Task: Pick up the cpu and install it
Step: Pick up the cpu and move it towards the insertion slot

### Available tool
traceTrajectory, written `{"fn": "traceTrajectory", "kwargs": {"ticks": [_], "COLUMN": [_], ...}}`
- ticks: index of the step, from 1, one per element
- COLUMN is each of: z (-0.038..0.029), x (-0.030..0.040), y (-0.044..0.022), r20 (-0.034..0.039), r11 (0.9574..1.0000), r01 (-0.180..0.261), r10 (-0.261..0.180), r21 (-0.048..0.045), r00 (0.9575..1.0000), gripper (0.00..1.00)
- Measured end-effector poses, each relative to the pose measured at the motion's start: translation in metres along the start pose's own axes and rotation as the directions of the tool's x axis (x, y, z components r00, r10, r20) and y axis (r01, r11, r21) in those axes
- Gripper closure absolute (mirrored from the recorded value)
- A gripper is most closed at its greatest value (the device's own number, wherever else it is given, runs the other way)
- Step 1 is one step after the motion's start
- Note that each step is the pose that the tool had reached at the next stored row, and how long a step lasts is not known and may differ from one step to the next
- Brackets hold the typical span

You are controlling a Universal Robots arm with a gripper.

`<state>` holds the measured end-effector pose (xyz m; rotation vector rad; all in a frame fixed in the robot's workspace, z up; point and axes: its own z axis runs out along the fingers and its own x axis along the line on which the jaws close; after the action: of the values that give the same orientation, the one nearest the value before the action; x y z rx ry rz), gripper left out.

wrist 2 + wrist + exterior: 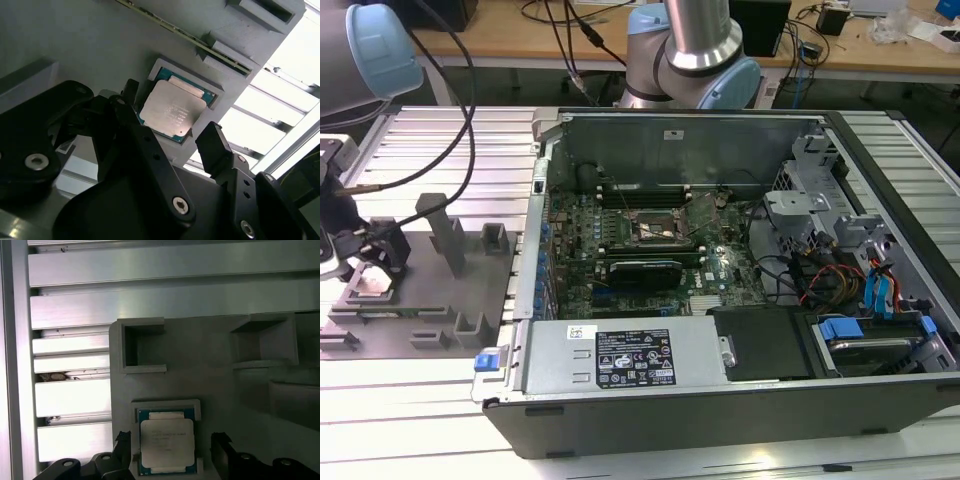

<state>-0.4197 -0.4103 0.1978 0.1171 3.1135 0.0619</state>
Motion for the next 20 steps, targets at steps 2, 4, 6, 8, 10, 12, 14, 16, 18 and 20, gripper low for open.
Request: {"fn": "traceTrajectory", "kwargs": {"ticks": [2, 4, 6, 8, 10, 12, 14, 16, 18, 20], "z": [0.0005, 0.0011, 0.0015, 0.0024, 0.0041, 0.0054, 0.0071, 0.0085, 0.0088, 0.0088], "x": [0.0000, 0.0000, 0.0000, 0.0000, 0.0001, 0.0001, 0.0001, 0.0002, 0.0002, 0.0002], "y": [0.0000, 0.0000, -0.0001, -0.0001, -0.0001, -0.0002, -0.0003, -0.0004, -0.0003, -0.0003], "r20": [0.0002, 0.0003, 0.0000, 0.0004, 0.0002, 0.0001, 0.0001, -0.0001, 0.0001, 0.0001], "r11": [1.0000, 1.0000, 1.0000, 1.0000, 1.0000, 1.0000, 1.0000, 1.0000, 1.0000, 1.0000], "r01": [0.000, 0.000, 0.000, 0.000, 0.000, 0.000, 0.000, 0.000, 0.000, 0.000], "r10": [0.000, 0.000, 0.000, 0.000, 0.000, 0.000, 0.000, 0.000, 0.000, 0.000], "r21": [-0.0001, 0.0000, 0.0003, 0.0000, 0.0004, 0.0009, 0.0009, 0.0012, 0.0011, 0.0011], "r00": [1.0000, 1.0000, 1.0000, 1.0000, 1.0000, 1.0000, 1.0000, 1.0000, 1.0000, 1.0000], "gripper": [0.26, 0.26, 0.26, 0.26, 0.26, 0.26, 0.26, 0.26, 0.26, 0.26]}}
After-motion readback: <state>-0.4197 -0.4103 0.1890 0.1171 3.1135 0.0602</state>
